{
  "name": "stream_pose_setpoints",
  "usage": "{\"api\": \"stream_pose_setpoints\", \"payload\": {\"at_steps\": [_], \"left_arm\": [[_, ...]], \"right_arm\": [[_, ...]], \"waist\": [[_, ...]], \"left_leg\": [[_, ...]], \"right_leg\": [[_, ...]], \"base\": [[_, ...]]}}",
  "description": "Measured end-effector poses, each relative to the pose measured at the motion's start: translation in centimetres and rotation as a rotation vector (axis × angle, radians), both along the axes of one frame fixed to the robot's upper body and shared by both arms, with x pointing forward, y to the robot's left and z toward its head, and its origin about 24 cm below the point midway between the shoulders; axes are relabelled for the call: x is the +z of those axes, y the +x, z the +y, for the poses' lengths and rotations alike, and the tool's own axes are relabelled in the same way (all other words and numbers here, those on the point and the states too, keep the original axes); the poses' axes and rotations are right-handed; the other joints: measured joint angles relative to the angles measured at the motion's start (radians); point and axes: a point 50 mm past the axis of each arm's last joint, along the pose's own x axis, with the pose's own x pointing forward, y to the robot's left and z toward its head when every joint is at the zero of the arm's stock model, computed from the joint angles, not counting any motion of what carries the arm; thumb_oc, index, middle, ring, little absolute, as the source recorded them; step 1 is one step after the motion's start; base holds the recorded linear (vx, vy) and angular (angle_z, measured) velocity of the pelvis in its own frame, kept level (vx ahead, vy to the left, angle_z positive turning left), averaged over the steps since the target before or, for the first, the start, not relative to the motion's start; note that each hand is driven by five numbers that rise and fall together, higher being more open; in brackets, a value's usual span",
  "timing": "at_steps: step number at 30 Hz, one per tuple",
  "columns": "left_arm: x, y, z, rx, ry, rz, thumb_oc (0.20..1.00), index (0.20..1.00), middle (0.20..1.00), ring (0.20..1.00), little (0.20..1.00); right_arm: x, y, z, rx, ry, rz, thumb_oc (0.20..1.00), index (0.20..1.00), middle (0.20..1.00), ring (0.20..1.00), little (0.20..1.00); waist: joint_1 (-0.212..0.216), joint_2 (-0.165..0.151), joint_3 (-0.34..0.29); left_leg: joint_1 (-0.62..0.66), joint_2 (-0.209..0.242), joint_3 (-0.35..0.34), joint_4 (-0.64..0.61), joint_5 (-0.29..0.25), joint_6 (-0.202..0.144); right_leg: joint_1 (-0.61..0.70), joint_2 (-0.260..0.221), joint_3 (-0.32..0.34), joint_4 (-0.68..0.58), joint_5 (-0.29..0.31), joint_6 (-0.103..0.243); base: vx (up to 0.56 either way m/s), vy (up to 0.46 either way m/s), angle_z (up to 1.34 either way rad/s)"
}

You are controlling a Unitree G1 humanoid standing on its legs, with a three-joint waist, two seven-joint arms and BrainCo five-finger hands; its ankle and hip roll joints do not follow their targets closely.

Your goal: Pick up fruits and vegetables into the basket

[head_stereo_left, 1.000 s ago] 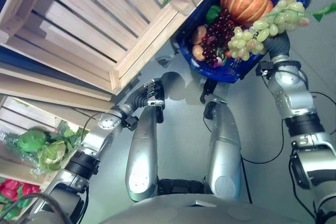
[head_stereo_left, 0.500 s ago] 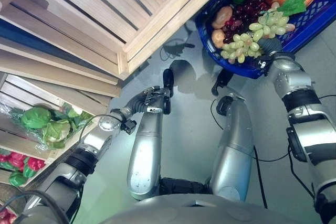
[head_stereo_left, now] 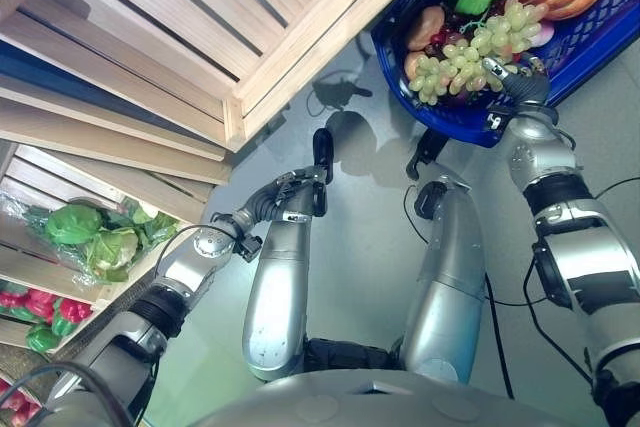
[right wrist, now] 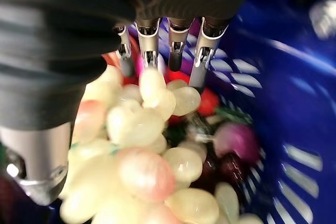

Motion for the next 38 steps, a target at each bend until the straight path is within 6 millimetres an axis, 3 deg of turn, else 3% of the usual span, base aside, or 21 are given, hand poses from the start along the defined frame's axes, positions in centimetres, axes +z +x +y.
{"api": "stream_pose_setpoints", "payload": {"at_steps": [4, 8, 12, 18, 24, 26, 28, 31, 38], "left_arm": [[-1.9, -1.6, -0.2, 0.031, -0.037, 0.062, 1.000, 1.000, 1.000, 1.000, 1.000], [-3.4, -3.1, -0.4, 0.069, -0.104, 0.130, 1.000, 1.000, 1.000, 1.000, 1.000], [-4.4, -3.4, 0.4, 0.113, -0.127, 0.178, 1.000, 1.000, 1.000, 1.000, 1.000], [-5.8, -4.6, 1.9, 0.180, -0.168, 0.231, 1.000, 1.000, 1.000, 1.000, 1.000], [-8.9, -8.5, 3.2, 0.260, -0.217, 0.394, 1.000, 1.000, 1.000, 1.000, 1.000], [-10.2, -10.5, 3.9, 0.285, -0.217, 0.478, 1.000, 1.000, 1.000, 1.000, 1.000], [-11.4, -11.8, 4.2, 0.323, -0.214, 0.557, 1.000, 1.000, 1.000, 1.000, 1.000], [-12.7, -13.5, 4.4, 0.369, -0.214, 0.653, 1.000, 1.000, 1.000, 1.000, 1.000], [-14.2, -15.5, 4.6, 0.422, -0.203, 0.776, 1.000, 1.000, 1.000, 1.000, 1.000]], "right_arm": [[-3.7, -2.1, 1.7, 0.026, -0.043, -0.002, 1.000, 1.000, 1.000, 1.000, 1.000], [-9.3, -6.2, 2.8, 0.060, -0.084, 0.075, 1.000, 1.000, 1.000, 1.000, 1.000], [-12.5, -9.7, 3.0, 0.138, -0.187, 0.147, 1.000, 1.000, 1.000, 1.000, 1.000], [-14.4, -12.4, 3.7, 0.309, -0.242, 0.205, 1.000, 1.000, 1.000, 1.000, 1.000], [-17.9, -16.7, 4.7, 0.516, -0.194, 0.390, 1.000, 1.000, 1.000, 1.000, 1.000], [-19.3, -18.1, 5.4, 0.570, -0.146, 0.452, 1.000, 1.000, 1.000, 1.000, 1.000], [-20.8, -19.4, 6.2, 0.614, -0.087, 0.527, 1.000, 1.000, 1.000, 1.000, 1.000], [-22.5, -21.2, 7.1, 0.661, -0.009, 0.630, 1.000, 1.000, 1.000, 1.000, 1.000], [-26.2, -24.2, 8.0, 0.691, 0.150, 0.896, 1.000, 1.000, 1.000, 1.000, 1.000]], "waist": [[-0.033, 0.002, -0.001], [-0.085, 0.003, -0.002], [-0.116, 0.003, -0.002], [-0.135, -0.003, -0.006], [-0.133, -0.045, -0.145], [-0.133, -0.072, -0.233], [-0.135, -0.094, -0.272], [-0.131, -0.107, -0.341], [-0.120, -0.110, -0.408]], "left_leg": [[0.118, 0.003, 0.021, -0.068, 0.001, 0.000], [0.239, 0.007, 0.033, -0.138, 0.002, -0.002], [0.376, 0.021, 0.037, -0.200, 0.003, -0.006], [0.596, 0.038, 0.045, -0.308, 0.016, -0.019], [0.780, 0.051, 0.054, -0.505, 0.082, -0.032], [0.809, 0.057, 0.065, -0.543, 0.084, -0.032], [0.875, 0.057, 0.071, -0.595, 0.102, -0.037], [0.899, 0.057, 0.079, -0.621, 0.103, -0.033], [0.966, 0.052, 0.088, -0.648, 0.103, -0.028]], "right_leg": [[0.102, 0.020, 0.012, -0.061, 0.007, 0.018], [0.211, 0.041, 0.018, -0.125, 0.021, 0.024], [0.351, 0.066, 0.012, -0.191, 0.031, 0.031], [0.570, 0.104, 0.001, -0.303, 0.049, 0.038], [0.753, 0.148, -0.023, -0.500, 0.108, 0.043], [0.776, 0.160, -0.022, -0.538, 0.111, 0.046], [0.836, 0.170, -0.023, -0.583, 0.126, 0.051], [0.861, 0.171, -0.023, -0.620, 0.132, 0.061], [0.939, 0.171, -0.027, -0.676, 0.145, 0.075]], "base": [[0.01, 0.084, -0.17], [0.01, 0.049, -0.17], [-0.03, 0.014, -0.10], [0.01, -0.007, -0.08], [0.10, 0.001, -0.03], [0.07, 0.049, -0.12], [0.04, 0.063, -0.07], [0.02, 0.044, -0.04], [-0.01, 0.017, 0.00]]}}
